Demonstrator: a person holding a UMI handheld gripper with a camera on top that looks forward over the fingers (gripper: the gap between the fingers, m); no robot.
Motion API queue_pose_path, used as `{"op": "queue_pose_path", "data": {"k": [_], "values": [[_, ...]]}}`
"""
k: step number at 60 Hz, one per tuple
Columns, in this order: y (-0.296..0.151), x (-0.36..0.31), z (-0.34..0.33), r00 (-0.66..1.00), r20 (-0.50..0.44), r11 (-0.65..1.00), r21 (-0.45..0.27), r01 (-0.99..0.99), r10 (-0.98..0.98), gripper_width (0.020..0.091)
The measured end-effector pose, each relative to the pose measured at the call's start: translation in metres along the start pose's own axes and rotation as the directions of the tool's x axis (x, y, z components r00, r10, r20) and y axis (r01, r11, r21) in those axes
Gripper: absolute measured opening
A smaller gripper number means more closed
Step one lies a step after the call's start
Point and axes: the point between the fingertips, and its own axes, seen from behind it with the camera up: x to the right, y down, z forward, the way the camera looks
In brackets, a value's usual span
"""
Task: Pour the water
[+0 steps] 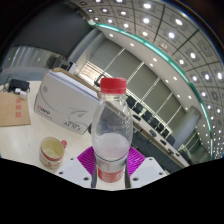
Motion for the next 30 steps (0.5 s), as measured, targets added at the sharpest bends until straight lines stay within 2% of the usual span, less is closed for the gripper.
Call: {"op": "queue_pose_path", "data": {"k": [5,10,18,28,30], "values": [[0.014,-0.015,0.001,0.956,0.095,0.961,-0.027,-0.276,0.278,0.0382],[0.034,-0.03,0.01,0.897,0.123,0.905,-0.05,-0.422,0.425,0.0381],[0.066,-0.053,0.025,0.848,0.152,0.861,-0.073,-0.503,0.508,0.0382],[0.111,-0.078,0.036,0.81,0.158,0.825,-0.134,-0.549,0.565,0.0391],[0.106,-0.075,0.035,0.809,0.158,0.824,-0.082,-0.561,0.567,0.0398]]}}
